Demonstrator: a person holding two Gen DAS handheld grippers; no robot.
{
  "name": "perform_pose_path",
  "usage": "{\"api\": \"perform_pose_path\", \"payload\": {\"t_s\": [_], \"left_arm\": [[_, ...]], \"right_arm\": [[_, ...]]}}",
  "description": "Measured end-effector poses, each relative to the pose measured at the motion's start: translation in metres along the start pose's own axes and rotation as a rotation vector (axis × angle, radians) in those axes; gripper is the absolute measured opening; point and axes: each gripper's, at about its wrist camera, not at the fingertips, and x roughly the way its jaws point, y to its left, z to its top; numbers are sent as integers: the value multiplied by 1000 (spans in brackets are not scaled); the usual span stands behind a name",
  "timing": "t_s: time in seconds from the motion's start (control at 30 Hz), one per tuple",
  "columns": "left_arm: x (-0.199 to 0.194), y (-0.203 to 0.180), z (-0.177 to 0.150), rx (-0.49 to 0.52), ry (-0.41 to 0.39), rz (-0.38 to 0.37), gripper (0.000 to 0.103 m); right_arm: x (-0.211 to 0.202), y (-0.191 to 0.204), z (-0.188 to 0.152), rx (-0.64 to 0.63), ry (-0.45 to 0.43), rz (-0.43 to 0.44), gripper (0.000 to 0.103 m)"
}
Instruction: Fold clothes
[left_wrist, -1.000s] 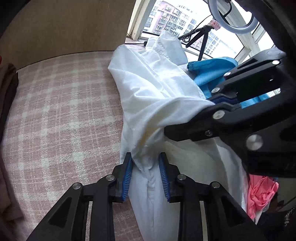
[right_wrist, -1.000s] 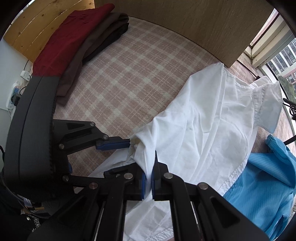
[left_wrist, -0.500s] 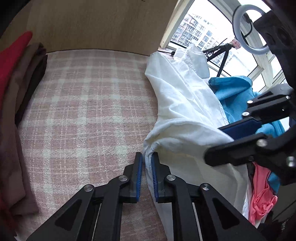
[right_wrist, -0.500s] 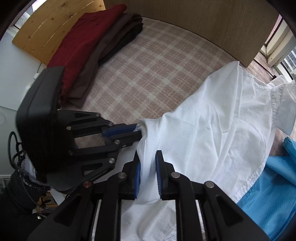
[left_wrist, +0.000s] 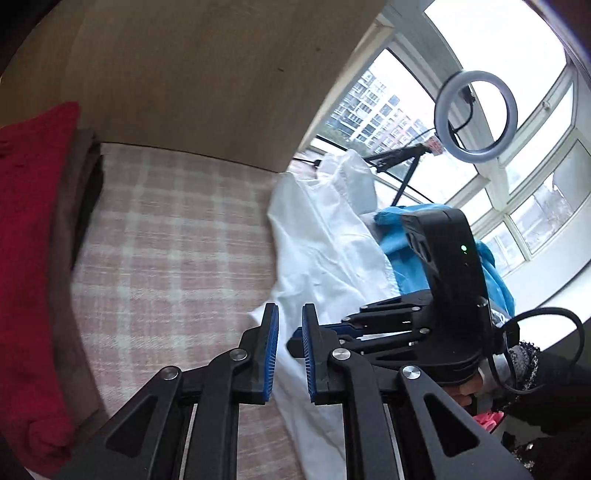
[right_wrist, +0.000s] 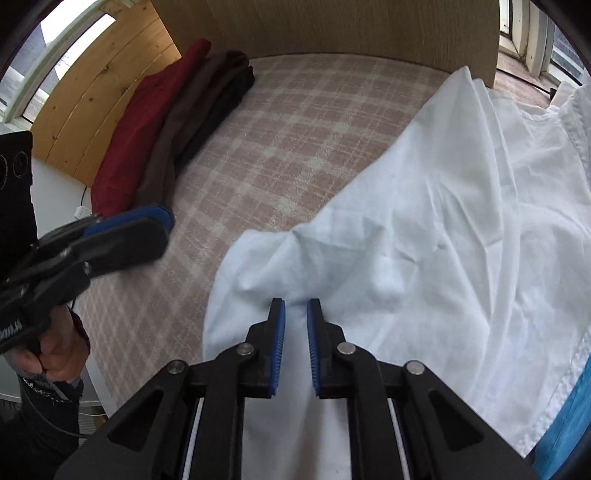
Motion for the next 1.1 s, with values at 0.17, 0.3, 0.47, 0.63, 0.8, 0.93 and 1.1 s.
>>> {"api": "perform_pose_path", "payload": {"t_s": [0.17,0.3,0.47,0.63,0.8,0.93,1.1], "left_arm": [[41,-12,-4,115,124,133,11],[52,-4,-6,112,149,210,16],[38,-15,6,130,73,183,11],[64,-15,19,169,80,181,16],[56,-13,20,181,96,260,17],[11,-40,6,237,72,151,17],[3,-93,-42,327,156,-30,19]], "right_arm": [[0,-21,8,35,-47,-23,13],[-1,-38,14,63,-85,-41,13],[34,-45,33,43,-82,-53,13],[61,-59,47,39,-88,-169,12],[25,-68,40,116,-90,-102,13],[-43,-47,-7,32,-144,-41,27],[-89,-20,-96,16,-248,-39,51]]}}
